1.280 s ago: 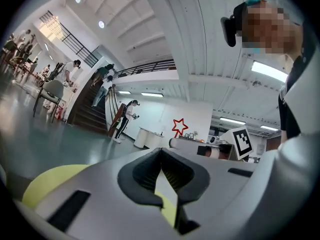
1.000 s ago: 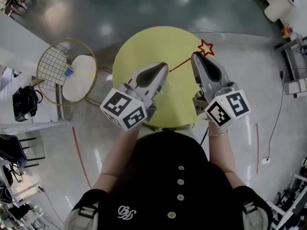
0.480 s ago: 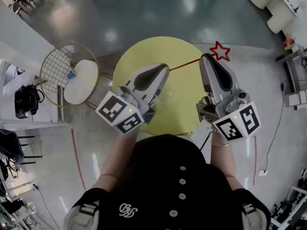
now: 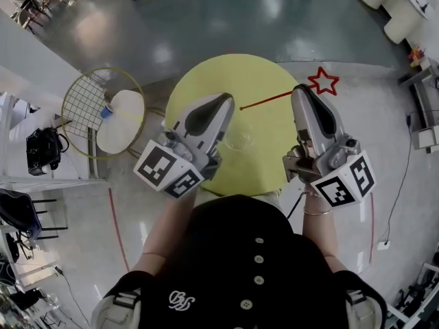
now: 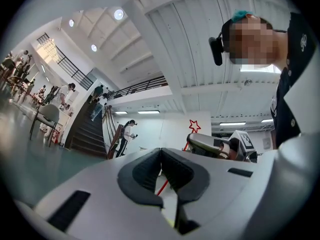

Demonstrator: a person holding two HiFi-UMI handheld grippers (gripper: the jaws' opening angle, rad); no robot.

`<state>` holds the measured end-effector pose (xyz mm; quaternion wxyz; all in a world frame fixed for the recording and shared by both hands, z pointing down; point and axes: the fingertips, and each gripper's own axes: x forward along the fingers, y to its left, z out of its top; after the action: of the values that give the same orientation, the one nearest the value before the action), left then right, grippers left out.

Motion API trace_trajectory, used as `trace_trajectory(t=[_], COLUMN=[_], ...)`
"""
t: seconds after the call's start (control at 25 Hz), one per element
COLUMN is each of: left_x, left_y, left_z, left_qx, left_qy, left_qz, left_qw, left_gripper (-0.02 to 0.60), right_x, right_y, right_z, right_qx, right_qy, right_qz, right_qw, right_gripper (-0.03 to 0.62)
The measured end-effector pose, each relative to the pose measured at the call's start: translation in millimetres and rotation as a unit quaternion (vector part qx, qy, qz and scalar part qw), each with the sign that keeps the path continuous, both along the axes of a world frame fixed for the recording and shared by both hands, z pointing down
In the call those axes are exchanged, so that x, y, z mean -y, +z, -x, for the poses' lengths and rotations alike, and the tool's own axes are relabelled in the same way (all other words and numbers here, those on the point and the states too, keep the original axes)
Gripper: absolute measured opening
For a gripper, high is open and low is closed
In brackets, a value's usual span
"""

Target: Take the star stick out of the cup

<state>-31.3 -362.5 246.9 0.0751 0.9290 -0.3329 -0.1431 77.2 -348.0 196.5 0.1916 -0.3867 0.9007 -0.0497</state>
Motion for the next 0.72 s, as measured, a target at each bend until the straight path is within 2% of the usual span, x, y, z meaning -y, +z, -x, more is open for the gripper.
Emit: trace_trajectory(t=[0.24, 0.48, 0.72], left_x=[3.1, -1.9, 0.3], left_y=[4.9, 12.9, 16.3], left_z=[-4.9, -23.8, -22.0], left_qx=[-0.006, 0.021, 0.021], left_qy=[0.010, 0.043, 0.035], left_qz=[0.015, 0.021, 0.032], left_qw=[0.9998, 0.9986, 0.9987], left_gripper=[0.012, 0.012, 0.012], right_x=[4.2, 7.4, 8.1], right_y=[9.0, 13.2, 18.3], right_z=[-3.8, -8.5, -8.3], right_qx=[-0.005, -0.010, -0.013], right_qy=[0.009, 0.006, 0.007], right_qz=[0.019, 0.029, 0.039], right_qw=[1.000, 1.000, 0.999], right_gripper=[0.015, 0.015, 0.015])
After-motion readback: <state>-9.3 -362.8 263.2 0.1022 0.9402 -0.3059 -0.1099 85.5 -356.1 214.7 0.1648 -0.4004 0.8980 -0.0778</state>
